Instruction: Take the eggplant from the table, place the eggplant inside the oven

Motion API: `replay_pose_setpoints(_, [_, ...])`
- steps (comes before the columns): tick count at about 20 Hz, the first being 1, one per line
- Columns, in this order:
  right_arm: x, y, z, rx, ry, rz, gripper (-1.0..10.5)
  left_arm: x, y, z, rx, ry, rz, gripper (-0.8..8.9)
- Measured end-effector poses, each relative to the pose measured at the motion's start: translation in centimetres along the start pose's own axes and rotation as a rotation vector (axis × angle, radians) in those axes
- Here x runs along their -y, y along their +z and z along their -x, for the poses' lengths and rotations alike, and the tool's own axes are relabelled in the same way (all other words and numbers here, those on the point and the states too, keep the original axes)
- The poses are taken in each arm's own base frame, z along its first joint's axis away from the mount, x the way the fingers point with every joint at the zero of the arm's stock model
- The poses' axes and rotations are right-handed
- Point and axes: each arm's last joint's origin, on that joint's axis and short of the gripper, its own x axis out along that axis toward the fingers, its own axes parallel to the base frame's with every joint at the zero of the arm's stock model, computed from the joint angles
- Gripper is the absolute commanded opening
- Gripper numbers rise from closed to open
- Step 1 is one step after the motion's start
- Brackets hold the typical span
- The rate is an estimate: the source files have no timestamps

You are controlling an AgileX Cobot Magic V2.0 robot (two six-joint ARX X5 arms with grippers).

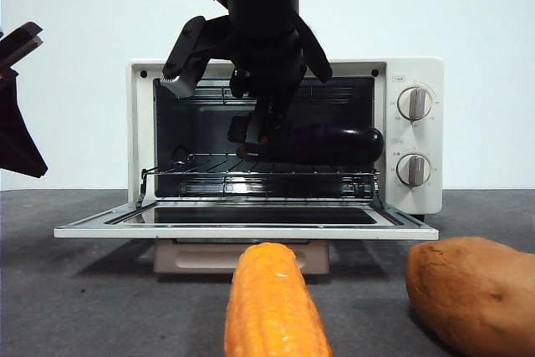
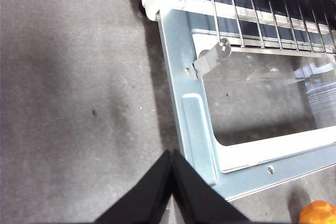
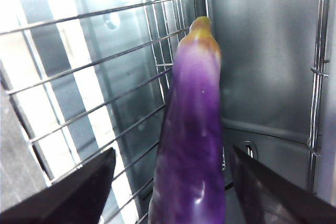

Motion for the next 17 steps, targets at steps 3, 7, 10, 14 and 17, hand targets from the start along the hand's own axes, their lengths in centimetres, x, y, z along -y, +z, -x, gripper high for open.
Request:
replay_pose_setpoints(3, [-0.2, 0.1, 0.2, -0.009, -0.017, 0.002, 3.5, 0.0, 0.0, 0.0, 0.002, 0.000, -0.001, 0.06])
replay_pose_setpoints(7, [0.3, 0.6, 2.5, 0.038, -0.024, -0.027, 3.5, 0.1, 0.3, 0.0, 0.025, -0.005, -0.015, 0.06])
replay_pose_setpoints(10, [2.8, 0.2, 7.5, 0.126, -0.047, -0.113, 3.5, 0.0, 0.3, -0.2, 0.021, -0.004, -0.014, 0.06])
replay_pose_setpoints(14, [5.8, -2.0, 14.3, 0.234, -0.053, -0.232, 3.0, -1.2, -0.3, -2.3, -0.067, 0.014, 0.022, 0.06])
replay_pose_setpoints(17, [7.7, -4.3, 18.0, 0.291, -0.058, -0.316, 2.5, -2.0, -0.6, -4.1, -0.119, -0.003, 0.046, 0.06])
